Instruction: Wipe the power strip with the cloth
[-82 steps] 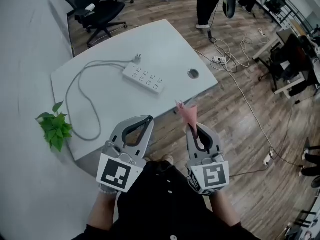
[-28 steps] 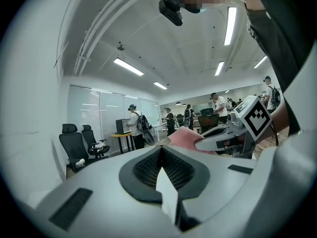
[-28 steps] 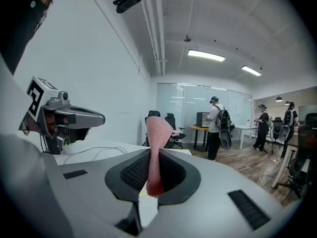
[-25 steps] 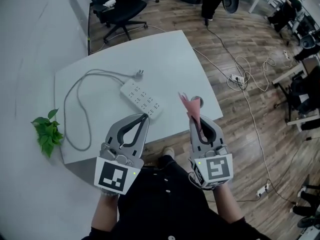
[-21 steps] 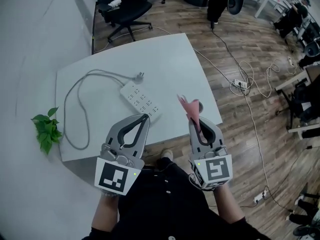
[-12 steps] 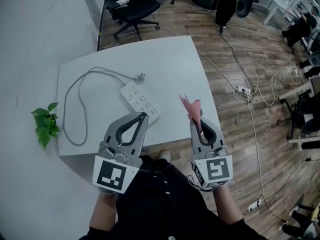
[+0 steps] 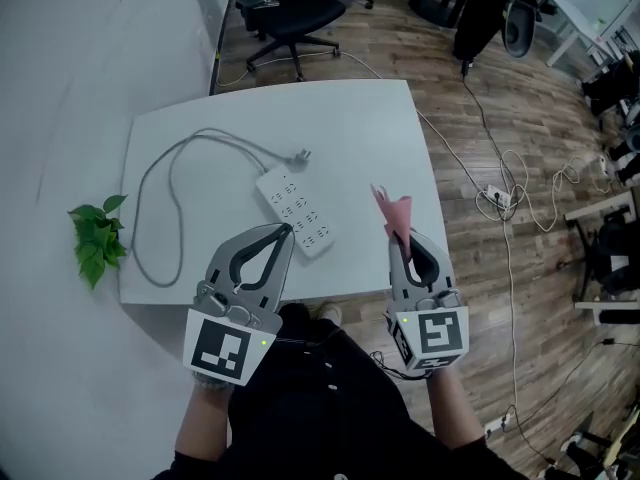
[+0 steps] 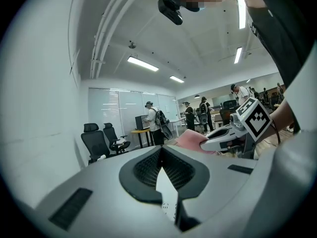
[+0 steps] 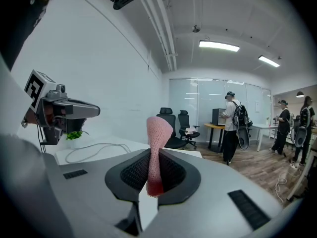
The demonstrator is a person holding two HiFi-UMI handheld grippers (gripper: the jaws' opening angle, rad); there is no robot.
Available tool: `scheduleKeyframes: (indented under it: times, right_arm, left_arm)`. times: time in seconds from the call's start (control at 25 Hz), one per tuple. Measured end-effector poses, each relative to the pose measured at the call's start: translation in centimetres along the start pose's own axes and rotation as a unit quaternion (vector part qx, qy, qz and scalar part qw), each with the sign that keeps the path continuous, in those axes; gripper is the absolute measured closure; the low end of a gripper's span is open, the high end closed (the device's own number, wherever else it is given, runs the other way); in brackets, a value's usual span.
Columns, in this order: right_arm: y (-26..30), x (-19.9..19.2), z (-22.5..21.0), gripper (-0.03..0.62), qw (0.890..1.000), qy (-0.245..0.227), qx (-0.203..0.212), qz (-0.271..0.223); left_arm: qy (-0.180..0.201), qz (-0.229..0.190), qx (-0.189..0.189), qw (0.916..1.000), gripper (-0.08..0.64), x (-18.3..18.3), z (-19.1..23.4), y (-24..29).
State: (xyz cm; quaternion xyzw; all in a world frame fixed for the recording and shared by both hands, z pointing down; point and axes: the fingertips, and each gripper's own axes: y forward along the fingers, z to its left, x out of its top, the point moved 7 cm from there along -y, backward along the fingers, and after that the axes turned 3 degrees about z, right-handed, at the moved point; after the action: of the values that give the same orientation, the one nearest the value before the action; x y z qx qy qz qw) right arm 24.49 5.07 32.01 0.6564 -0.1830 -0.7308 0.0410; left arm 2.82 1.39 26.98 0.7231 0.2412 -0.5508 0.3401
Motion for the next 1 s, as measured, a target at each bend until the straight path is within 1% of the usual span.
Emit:
scheduleKeyframes:
  times: [0.24, 0.56, 0.68, 0.88, 1.0]
  right_arm:
    - [3.4, 1.5, 0.6, 0.535, 1.0, -0.017, 0.009, -0.001]
    - [7.7, 2.6, 1.6, 0.535, 0.998, -0.049, 0.036, 0.009]
    - [9.7, 2.6, 1.9, 0.535, 0.997, -0.057, 0.047, 0.014]
    - [13.4, 1.9, 2.1, 0.535, 0.995, -0.049, 0.074, 0.042]
    - [15.9, 1.7, 2.4, 0.535, 0.993, -0.062, 0.089, 0.05]
  left_arm:
    - [-0.008, 0.008, 0.011, 0.9999, 0.546, -0.9, 2.5, -0.2]
    - [-0.021, 0.011, 0.026, 0.9994, 0.548, -2.1, 5.1, -0.5]
    - [-0.02, 0.012, 0.034, 0.9992, 0.548, -2.5, 6.1, -0.8]
    - [-0.031, 0.021, 0.048, 0.9981, 0.548, -3.5, 7.3, -1.5]
    - [-0.037, 0.021, 0.057, 0.9974, 0.548, -4.0, 8.0, -1.9]
